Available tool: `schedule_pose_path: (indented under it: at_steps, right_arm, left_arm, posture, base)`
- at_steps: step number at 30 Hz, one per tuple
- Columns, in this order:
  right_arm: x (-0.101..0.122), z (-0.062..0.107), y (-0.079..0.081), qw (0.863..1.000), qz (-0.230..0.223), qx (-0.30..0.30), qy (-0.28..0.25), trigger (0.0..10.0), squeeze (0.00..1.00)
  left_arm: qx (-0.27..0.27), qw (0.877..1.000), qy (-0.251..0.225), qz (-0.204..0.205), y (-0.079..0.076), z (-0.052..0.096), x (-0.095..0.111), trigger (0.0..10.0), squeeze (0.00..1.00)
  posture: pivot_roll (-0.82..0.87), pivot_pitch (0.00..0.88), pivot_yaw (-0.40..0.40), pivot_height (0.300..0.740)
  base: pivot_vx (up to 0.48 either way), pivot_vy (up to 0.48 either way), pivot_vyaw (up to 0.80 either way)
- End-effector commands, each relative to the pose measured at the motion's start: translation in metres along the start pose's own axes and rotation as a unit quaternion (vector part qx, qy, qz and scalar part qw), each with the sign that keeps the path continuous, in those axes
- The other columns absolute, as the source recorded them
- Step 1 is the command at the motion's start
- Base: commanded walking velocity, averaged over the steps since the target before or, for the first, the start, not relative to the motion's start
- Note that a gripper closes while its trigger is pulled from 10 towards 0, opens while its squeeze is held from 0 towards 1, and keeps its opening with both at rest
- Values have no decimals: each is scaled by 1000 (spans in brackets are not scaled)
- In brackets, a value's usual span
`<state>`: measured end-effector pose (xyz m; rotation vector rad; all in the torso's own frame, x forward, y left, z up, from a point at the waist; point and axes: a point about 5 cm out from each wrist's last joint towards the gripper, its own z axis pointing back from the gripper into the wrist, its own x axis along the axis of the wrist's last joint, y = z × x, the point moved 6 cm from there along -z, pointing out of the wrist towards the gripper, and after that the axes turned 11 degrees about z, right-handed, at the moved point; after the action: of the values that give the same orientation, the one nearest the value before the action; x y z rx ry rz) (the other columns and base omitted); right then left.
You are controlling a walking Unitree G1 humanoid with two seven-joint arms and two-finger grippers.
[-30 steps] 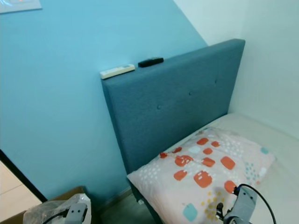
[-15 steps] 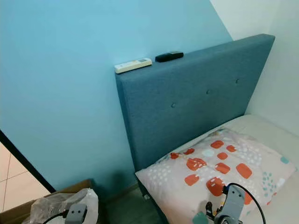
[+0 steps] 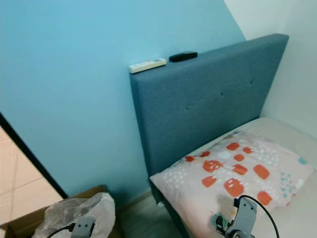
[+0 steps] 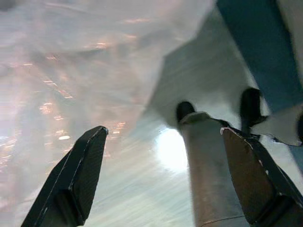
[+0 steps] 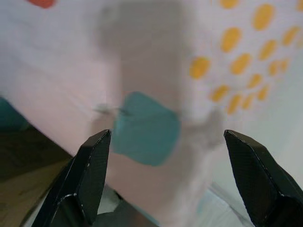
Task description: Clean up the room
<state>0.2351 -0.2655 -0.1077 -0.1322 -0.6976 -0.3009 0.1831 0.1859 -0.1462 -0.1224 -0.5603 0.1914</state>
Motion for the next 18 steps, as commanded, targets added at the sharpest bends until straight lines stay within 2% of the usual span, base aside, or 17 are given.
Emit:
schedule_pose_path:
  at_steps: [1, 8, 13, 18]
  right_arm:
    - [-2, 0, 4, 1000, 5, 5, 5, 10000, 0]
    - [2, -1, 3, 1000, 0, 4, -2, 10000, 0]
    - [6, -1, 4, 1000, -4, 6, -10, 10000, 0]
    - [8, -1, 4, 1000, -5, 7, -14, 10000, 0]
  left_arm:
    - [2, 1000, -1, -5, 1, 0, 3, 10000, 0]
    - [-13, 1000, -4, -6, -4, -1, 5, 10000, 0]
    - [-16, 1000, -1, -12, -7, -2, 5, 10000, 0]
    - [-13, 1000, -5, -5, -7, -2, 7, 10000, 0]
  posture:
    - [-123, 0, 36, 724]
    - [-127, 0, 37, 724]
    - [-128, 0, 38, 724]
    - [-129, 0, 39, 724]
  base:
    - [0, 0, 0]
    - [0, 0, 0]
    - [0, -469, 0]
    - [0, 0, 0]
